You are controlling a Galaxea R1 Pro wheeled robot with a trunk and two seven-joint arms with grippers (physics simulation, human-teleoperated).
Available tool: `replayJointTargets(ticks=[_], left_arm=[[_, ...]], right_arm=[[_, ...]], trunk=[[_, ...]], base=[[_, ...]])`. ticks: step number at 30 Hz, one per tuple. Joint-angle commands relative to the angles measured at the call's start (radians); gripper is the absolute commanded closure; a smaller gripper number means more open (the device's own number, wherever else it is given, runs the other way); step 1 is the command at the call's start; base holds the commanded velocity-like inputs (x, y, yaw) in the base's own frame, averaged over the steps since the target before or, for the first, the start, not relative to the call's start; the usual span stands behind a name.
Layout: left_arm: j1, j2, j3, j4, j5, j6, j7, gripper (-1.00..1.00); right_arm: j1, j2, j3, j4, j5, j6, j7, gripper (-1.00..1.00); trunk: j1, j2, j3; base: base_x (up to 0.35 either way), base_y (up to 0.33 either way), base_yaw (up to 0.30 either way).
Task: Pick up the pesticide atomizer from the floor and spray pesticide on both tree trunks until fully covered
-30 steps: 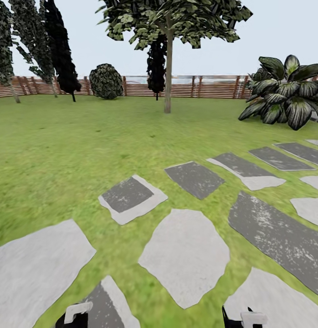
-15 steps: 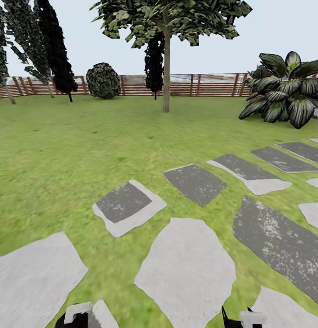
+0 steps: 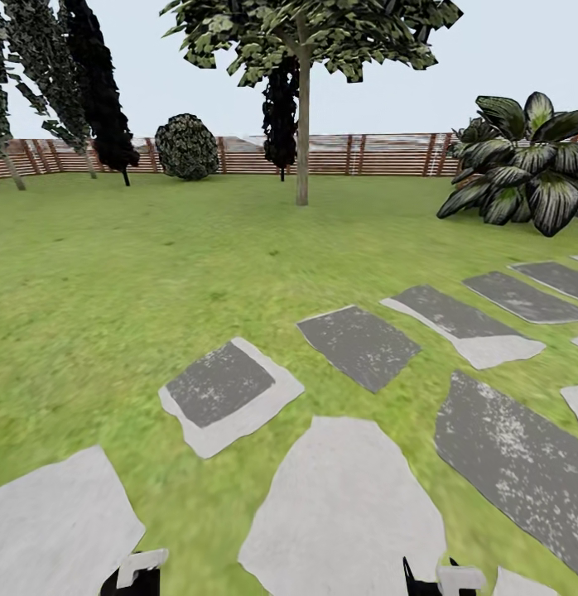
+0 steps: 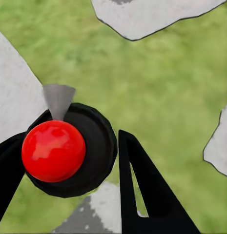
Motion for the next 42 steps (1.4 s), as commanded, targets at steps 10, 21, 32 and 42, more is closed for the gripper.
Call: replayJointTargets(ticks=[10, 21, 32, 42], left_arm=[[-0.001, 0.0, 0.0, 0.001, 0.001, -0.003, 0.001, 1.0], [-0.001, 0.0, 0.0, 0.001, 0.003, -0.003, 0.001, 1.0], [-0.001, 0.001, 0.0, 0.002, 0.003, -0.003, 0.001, 1.0], [-0.001, 0.001, 0.0, 0.002, 0.003, -0.003, 0.001, 1.0]], right_arm=[[-0.001, 0.0, -0.003, 0.001, 0.004, -0.003, -0.002, -1.0], [-0.001, 0.0, -0.003, 0.001, 0.004, -0.003, -0.002, -1.0], [-0.001, 0.0, -0.003, 0.001, 0.004, -0.003, -0.002, -1.0], [-0.001, 0.0, -0.003, 0.001, 0.004, -0.003, -0.002, -1.0]], trunk=[[0.0, 0.0, -0.001], [0.0, 0.0, -0.001], [0.0, 0.0, -0.001], [0.0, 0.0, -0.001]], base=[[0.339, 0.0, 0.0], [0.339, 0.0, 0.0], [0.339, 0.0, 0.0], [0.339, 0.0, 0.0]])
